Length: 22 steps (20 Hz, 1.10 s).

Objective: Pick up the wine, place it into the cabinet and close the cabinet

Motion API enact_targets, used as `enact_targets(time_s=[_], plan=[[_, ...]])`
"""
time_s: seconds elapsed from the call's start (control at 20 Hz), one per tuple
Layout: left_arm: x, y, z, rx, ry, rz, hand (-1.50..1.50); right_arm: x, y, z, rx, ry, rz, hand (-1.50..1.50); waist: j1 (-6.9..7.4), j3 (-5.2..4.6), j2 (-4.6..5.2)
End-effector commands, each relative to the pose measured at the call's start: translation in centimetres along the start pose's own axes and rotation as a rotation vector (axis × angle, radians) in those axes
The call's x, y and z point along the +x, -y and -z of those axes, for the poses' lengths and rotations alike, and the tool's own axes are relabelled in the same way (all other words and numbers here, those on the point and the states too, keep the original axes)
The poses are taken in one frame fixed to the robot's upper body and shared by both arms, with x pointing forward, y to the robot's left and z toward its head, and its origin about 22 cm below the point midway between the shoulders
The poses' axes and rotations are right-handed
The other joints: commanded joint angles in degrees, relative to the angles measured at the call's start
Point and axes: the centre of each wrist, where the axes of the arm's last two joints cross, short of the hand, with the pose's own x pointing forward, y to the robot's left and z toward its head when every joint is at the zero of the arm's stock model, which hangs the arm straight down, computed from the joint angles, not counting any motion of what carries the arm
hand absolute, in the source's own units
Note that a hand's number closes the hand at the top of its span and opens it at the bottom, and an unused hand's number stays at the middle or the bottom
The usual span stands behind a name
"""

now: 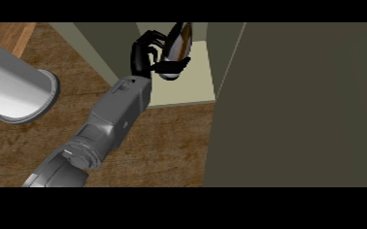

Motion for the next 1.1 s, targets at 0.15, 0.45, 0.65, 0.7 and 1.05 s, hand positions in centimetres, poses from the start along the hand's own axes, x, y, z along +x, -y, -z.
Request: enact_targets(time_s=[0.15,0.45,0.65,0.7,1.05], plan=[[-1.7,0.0,-1.5,-0.002,-0.086,-0.208,1.5,0.3,-0.3,-1.3,0.027,0.007,0.02,-1.5,-0.35,-0.08,0.13],[-3.2,-0.3,-2.7,0.005,-0.144,-0.297,1.5,0.4,-0.1,0.3,0.052,0.024,0.027,-1.5,-1.99,-0.13,0.56],[-3.9,-0.5,-3.2,-0.012,-0.193,-0.347,1.5,0.5,-0.5,0.2,0.053,0.019,0.053,-1.5,-2.5,-0.15,0.22],[-5.8,-1.3,-4.7,-0.001,-0.186,-0.357,1.5,0.4,-0.4,-0.6,0.043,0.01,0.05,-1.5,-2.43,-0.13,0.23],[-6.9,-1.7,-5.7,-0.023,-0.214,-0.381,1.5,0.1,-0.4,0.1,0.047,0.006,0.039,-1.5,-3.33,-0.18,0.01]])
